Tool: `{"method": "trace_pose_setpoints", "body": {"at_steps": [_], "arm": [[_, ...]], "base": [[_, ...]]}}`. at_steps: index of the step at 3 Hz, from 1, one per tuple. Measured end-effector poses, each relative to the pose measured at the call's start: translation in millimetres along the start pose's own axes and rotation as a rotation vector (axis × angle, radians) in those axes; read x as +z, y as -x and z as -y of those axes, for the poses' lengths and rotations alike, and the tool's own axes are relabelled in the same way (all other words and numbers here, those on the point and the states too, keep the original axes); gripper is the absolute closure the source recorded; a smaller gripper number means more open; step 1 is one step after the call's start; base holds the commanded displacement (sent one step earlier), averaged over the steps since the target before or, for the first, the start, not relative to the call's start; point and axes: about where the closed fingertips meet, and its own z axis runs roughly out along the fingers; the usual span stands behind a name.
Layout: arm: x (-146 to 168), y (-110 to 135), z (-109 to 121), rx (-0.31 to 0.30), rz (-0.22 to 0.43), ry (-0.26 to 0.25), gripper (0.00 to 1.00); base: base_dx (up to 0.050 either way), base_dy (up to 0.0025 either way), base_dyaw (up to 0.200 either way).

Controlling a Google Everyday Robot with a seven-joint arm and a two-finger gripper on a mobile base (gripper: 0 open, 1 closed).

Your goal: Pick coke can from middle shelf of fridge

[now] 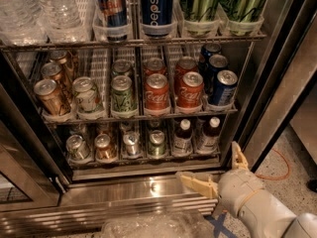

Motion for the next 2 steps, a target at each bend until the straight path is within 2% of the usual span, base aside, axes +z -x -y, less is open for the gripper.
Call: {"method": "trace_pose_setpoints", "body": {"at_steps": [1,2], "arm": [[2.6,29.8,-14.0,-0.043,0.118,-0.005,0.00],[20.1,90.6,-58.9,-0.105,0.320,0.107,0.00]], "base": [[0.000,0.00000,0.000],[0.000,0.00000,0.000]]}}
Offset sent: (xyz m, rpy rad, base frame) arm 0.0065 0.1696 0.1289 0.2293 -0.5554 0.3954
